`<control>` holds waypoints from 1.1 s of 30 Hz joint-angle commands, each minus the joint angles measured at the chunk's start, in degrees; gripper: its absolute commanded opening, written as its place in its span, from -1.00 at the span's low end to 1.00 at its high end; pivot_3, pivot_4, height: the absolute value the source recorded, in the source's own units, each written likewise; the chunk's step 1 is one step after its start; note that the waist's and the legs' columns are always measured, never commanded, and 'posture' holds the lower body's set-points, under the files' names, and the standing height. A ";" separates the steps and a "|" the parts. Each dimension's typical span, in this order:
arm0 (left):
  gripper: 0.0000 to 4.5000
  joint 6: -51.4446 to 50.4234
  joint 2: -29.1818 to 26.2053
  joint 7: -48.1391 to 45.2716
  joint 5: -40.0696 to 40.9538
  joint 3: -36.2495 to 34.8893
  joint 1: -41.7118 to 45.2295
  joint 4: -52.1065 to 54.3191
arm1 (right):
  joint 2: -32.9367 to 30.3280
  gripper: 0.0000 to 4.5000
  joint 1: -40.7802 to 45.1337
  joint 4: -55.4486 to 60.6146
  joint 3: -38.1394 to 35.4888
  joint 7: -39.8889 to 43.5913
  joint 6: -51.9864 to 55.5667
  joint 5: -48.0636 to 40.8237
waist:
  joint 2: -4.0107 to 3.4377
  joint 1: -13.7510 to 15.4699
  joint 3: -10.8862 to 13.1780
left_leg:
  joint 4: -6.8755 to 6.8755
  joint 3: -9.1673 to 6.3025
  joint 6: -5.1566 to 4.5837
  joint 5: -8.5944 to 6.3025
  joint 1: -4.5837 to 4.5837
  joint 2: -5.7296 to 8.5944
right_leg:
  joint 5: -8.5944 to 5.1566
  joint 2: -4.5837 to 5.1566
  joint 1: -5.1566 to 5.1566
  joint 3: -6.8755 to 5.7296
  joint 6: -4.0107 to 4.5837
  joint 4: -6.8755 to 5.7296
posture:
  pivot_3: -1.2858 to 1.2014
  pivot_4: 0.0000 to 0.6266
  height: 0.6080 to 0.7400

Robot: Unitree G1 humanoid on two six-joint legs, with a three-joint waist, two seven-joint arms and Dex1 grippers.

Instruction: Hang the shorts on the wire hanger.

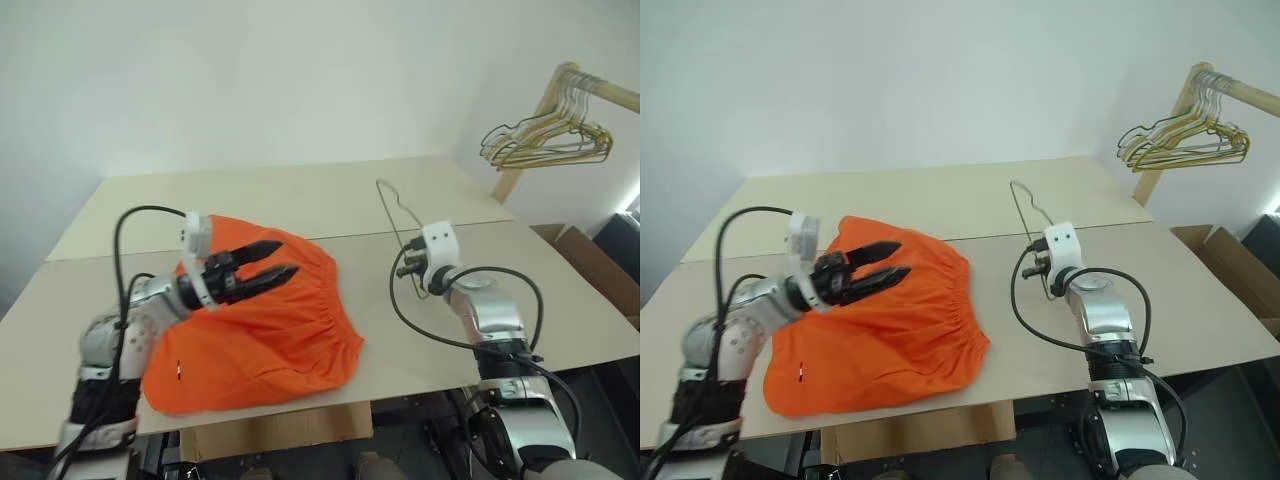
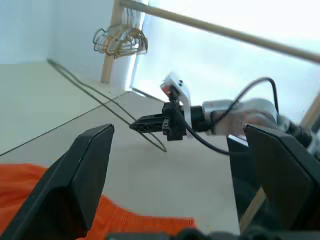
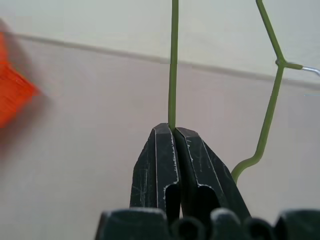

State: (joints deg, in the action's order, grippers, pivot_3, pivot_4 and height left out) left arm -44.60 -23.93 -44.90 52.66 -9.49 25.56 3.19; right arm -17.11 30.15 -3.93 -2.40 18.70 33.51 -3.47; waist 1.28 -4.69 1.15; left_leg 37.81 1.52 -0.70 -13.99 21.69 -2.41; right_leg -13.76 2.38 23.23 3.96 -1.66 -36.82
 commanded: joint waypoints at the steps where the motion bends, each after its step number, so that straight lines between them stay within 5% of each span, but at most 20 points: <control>1: 1.00 -2.71 3.07 6.22 3.50 -2.84 4.92 -2.17 | 0.82 -0.99 -5.48 7.88 5.04 -1.31 -17.78 4.24 | 0.00 0.37 0.00 | 0.00 0.02 0.01 -0.01 0.04 0.01 | 0.00 0.01 0.04 0.01 0.00 0.02 | 0.04 -1.00 1.00; 9: 1.00 -5.25 6.86 8.58 6.31 -4.70 10.20 -4.77 | 3.03 -0.99 -13.18 9.97 13.60 -5.11 -38.55 12.68 | 0.02 0.52 0.01 | 0.03 0.01 0.12 0.01 0.02 0.36 | 0.04 0.15 0.04 0.19 -0.06 0.04 | 0.02 -1.00 1.00; 26: 1.00 -1.39 10.05 10.76 2.66 -4.27 10.90 -5.48 | 3.92 -0.99 -14.07 5.00 16.50 -7.45 -48.67 18.77 | 0.04 0.69 0.02 | 0.03 -0.08 0.12 0.02 -0.06 0.40 | 0.04 0.14 -0.07 0.17 -0.04 0.08 | 0.03 -1.00 1.00; 33: 0.39 0.08 11.06 12.72 1.46 -5.29 11.03 -7.27 | 3.89 -1.00 -14.54 3.91 16.57 -9.06 -49.13 20.90 | 0.04 0.68 0.02 | 0.03 -0.09 0.12 0.02 -0.06 0.40 | 0.04 0.14 -0.06 0.18 -0.04 0.08 | 0.03 -1.00 1.00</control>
State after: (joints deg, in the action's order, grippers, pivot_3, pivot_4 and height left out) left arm -46.17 -12.93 -32.43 54.17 -13.89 35.23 -3.43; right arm -13.09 15.19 -0.65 14.77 11.13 -13.50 16.65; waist 1.33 -4.01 1.17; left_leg 37.84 1.43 -0.57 -13.97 21.63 -2.01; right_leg -13.71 2.52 23.16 4.14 -1.70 -36.73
